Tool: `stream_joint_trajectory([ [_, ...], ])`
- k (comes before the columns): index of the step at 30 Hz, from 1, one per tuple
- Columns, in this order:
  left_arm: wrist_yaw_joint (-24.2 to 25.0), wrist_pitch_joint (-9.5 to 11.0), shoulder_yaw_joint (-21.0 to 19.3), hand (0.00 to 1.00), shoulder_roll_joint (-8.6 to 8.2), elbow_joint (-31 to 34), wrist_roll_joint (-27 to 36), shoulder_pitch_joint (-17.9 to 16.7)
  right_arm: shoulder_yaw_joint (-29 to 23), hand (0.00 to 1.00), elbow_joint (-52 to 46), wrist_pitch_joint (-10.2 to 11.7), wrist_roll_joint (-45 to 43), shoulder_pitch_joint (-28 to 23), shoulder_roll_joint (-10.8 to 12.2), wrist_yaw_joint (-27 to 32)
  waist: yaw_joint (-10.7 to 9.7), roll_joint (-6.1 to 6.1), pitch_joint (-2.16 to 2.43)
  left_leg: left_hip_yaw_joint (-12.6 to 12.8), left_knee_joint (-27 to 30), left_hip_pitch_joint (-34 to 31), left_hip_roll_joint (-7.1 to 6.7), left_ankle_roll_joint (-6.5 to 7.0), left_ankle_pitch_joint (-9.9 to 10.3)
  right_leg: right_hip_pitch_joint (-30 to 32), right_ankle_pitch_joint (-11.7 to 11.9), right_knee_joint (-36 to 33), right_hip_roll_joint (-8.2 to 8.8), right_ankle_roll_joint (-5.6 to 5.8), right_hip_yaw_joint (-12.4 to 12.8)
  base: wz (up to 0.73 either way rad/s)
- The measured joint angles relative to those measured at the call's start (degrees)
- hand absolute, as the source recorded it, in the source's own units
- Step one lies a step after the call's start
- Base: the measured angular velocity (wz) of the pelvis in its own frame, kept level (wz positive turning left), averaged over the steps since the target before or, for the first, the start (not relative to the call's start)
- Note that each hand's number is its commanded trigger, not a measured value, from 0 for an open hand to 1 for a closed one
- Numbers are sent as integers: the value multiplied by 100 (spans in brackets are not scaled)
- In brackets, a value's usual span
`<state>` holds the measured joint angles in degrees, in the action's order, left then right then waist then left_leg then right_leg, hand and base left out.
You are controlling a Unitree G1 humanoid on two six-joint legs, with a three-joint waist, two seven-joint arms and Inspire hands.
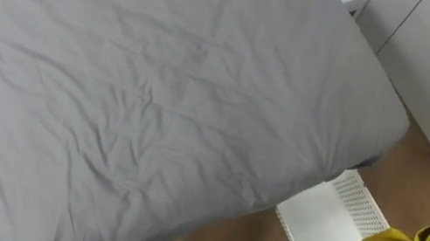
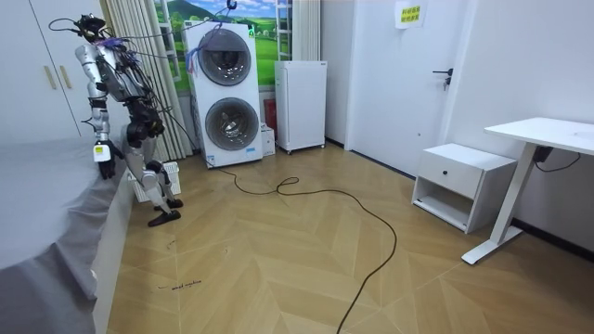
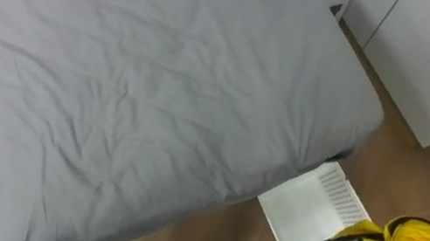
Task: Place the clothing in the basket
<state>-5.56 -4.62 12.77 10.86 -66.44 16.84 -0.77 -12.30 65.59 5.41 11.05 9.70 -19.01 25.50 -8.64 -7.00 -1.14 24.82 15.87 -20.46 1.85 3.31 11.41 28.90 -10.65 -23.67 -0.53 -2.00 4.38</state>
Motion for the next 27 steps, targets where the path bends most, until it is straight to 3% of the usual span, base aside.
stream_joint_trajectory([
  [27,146,1,9,0,10,-1,-10,30,14,0,76,93,-3,-131,-4,-48,9,-8,2,-181,-18,50,4,-2,-1,-269,11,294,28,6,-202,3],
])
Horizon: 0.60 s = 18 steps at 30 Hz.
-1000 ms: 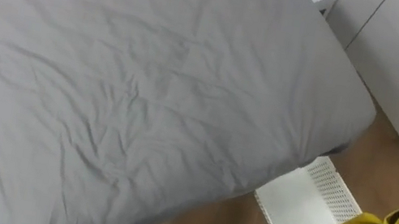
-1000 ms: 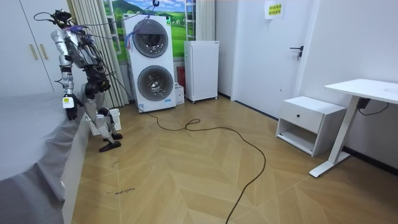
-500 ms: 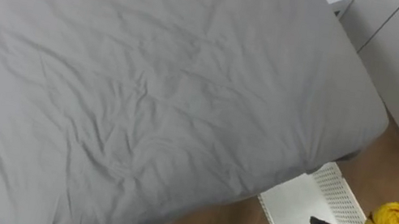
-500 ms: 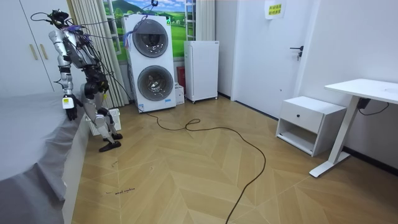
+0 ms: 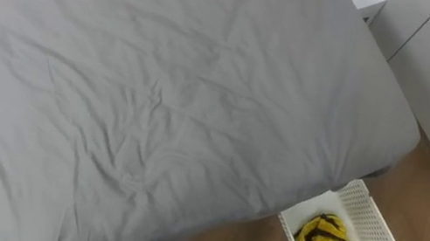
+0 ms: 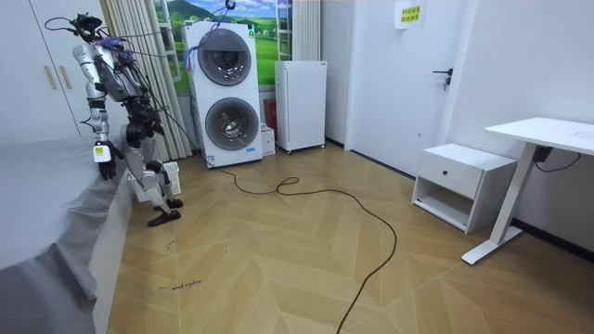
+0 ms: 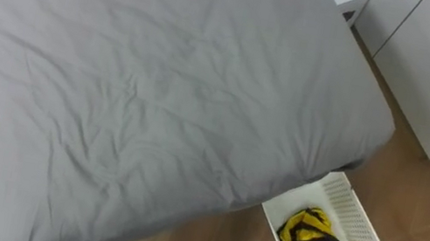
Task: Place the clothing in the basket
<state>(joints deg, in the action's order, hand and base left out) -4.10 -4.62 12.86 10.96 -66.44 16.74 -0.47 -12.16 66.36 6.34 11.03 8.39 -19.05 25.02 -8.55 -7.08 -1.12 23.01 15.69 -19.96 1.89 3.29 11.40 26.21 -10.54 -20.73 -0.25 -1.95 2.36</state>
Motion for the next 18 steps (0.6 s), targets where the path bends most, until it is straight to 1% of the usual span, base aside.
stream_joint_trajectory([
  [8,110,-10,-3,0,31,-2,-2,-41,-24,0,8,-10,1,-41,-1,-76,-1,18,-4,-2,-42,103,-18,0,0,-77,3,-23,13,2,-11,0],
  [11,113,-15,-38,0,31,9,-11,-103,-23,0,30,-18,107,-112,0,-189,-1,58,-27,-5,-88,235,-23,-6,-4,-229,1,27,11,1,-51,2],
  [12,113,-15,-83,0,32,48,-20,-148,-23,0,28,-16,271,-173,4,-250,-4,76,-30,-26,-161,318,-27,-11,-7,-320,0,107,11,0,-80,8],
  [13,113,-8,-143,0,41,103,-25,-195,-25,0,28,-18,461,-246,39,-273,17,126,-30,-33,-235,424,-37,-28,-17,-405,0,133,9,-1,-89,7],
  [15,111,14,-160,0,47,130,-92,-259,-25,0,42,-20,565,-346,88,-321,46,192,-30,-71,-262,591,-42,-31,-19,-634,0,227,6,-1,-116,8],
  [16,112,21,-160,0,55,139,-130,-312,-20,0,37,-20,689,-436,94,-370,74,226,-22,-130,-285,699,-48,-31,-19,-780,-2,304,13,0,-141,12],
  [17,112,24,-160,0,65,161,-139,-339,-7,0,31,-20,775,-475,99,-388,98,245,-18,-131,-305,756,-49,-31,-19,-846,-1,333,16,1,-160,19],
  [18,112,30,-161,0,91,239,-254,-393,65,0,2,-20,968,-552,125,-419,93,278,-2,-206,-304,812,-52,-32,-19,-979,2,433,29,6,-264,29],
])
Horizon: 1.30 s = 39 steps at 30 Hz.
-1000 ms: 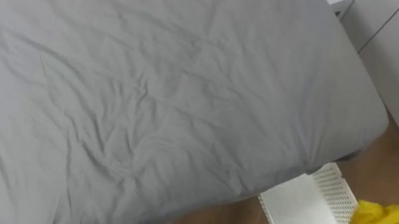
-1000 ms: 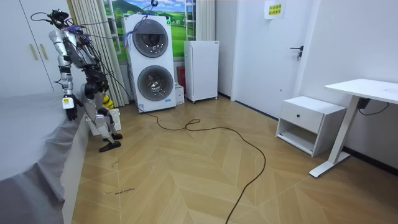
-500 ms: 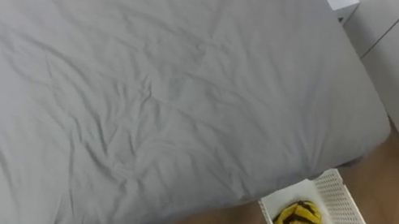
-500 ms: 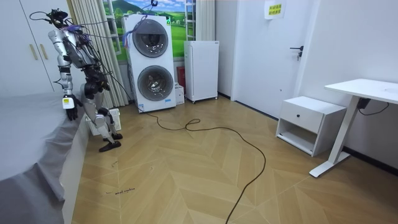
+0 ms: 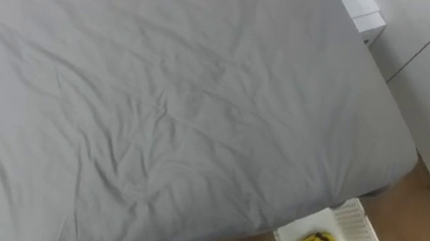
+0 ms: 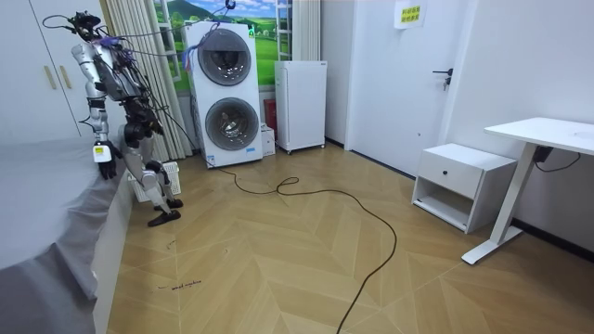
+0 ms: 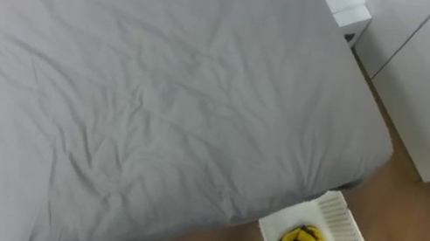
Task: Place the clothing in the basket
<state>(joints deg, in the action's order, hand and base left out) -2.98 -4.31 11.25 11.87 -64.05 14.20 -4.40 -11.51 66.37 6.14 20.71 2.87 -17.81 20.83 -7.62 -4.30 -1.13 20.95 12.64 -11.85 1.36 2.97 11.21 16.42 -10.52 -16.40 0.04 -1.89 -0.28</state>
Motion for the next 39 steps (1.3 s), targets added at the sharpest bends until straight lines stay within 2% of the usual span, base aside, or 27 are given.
stream_joint_trajectory([
  [3,1,6,-88,0,13,34,-369,-42,149,0,-16,0,160,-236,203,-125,26,114,34,-204,-102,247,-13,-13,-7,-377,19,281,-4,2,-173,38],
  [4,-2,6,-147,0,10,41,-522,-89,217,0,-16,-1,171,-259,327,-183,31,169,69,-276,-140,369,-24,-22,-13,-570,20,363,-5,2,-245,37],
  [6,-5,6,-200,0,10,43,-630,-154,371,0,-13,-15,164,-334,487,-282,25,238,104,-407,-144,556,-41,-23,-13,-856,22,478,-8,2,-350,41],
  [8,-32,11,-213,0,-4,45,-636,-204,488,0,-14,-84,150,-357,570,-400,40,276,121,-507,-179,711,-68,-23,-13,-1098,21,589,13,4,-468,36],
  [10,-131,18,-224,0,-40,78,-648,-209,590,0,-3,-103,157,-417,663,-559,57,314,104,-710,-211,868,-111,-26,-15,-1369,16,689,53,18,-626,39],
  [12,-187,33,-331,0,-98,99,-719,-230,589,0,15,-122,161,-458,778,-675,187,362,89,-735,-252,1016,-123,-26,-15,-1523,4,719,55,26,-646,19],
  [13,-212,71,-445,0,-141,100,-763,-263,603,0,38,-128,171,-465,841,-772,187,387,88,-788,-257,1061,-139,-26,-15,-1633,5,781,71,28,-745,22],
  [15,-297,144,-449,0,-163,118,-834,-268,698,0,48,-175,170,-481,888,-903,188,428,86,-910,-259,1085,-177,-26,-15,-1697,-27,779,91,42,-859,35],
  [17,-310,224,-511,0,-181,129,-990,-270,845,0,50,-267,154,-531,907,-1008,320,464,70,-984,-263,1127,-202,-26,-15,-1762,-32,786,102,46,-932,20],
  [19,-310,237,-685,0,-231,163,-1212,-279,1032,0,50,-351,117,-607,910,-1164,354,506,85,-1130,-263,1158,-223,-26,-15,-1873,-51,822,142,71,-1089,33],
  [22,-310,291,-688,0,-235,201,-1267,-283,1105,0,84,-390,67,-617,933,-1357,434,534,97,-1243,-259,1166,-261,-25,-15,-1960,-57,855,166,90,-1200,24],
  [26,-330,366,-687,0,-273,226,-1273,-302,1439,0,125,-489,-150,-617,935,-1479,531,547,93,-1364,-259,1184,-305,-22,-15,-2052,-74,860,183,115,-1308,18],
  [28,-440,431,-695,0,-337,221,-1268,-309,1668,0,204,-497,-287,-619,946,-1485,661,534,87,-1528,-258,1185,-331,-19,-15,-2080,-78,867,175,122,-1374,13],
  [31,-439,463,-711,0,-380,221,-1270,-326,1709,0,312,-507,-571,-616,1006,-1507,782,505,73,-1632,-257,1211,-355,-17,-14,-2141,-94,875,179,142,-1416,15],
  [39,-438,473,-1003,0,-458,213,-1276,-432,1710,0,530,-505,-755,-507,1077,-1601,819,488,65,-1693,-265,1218,-393,-14,-14,-2170,-94,870,170,144,-1422,3],
])
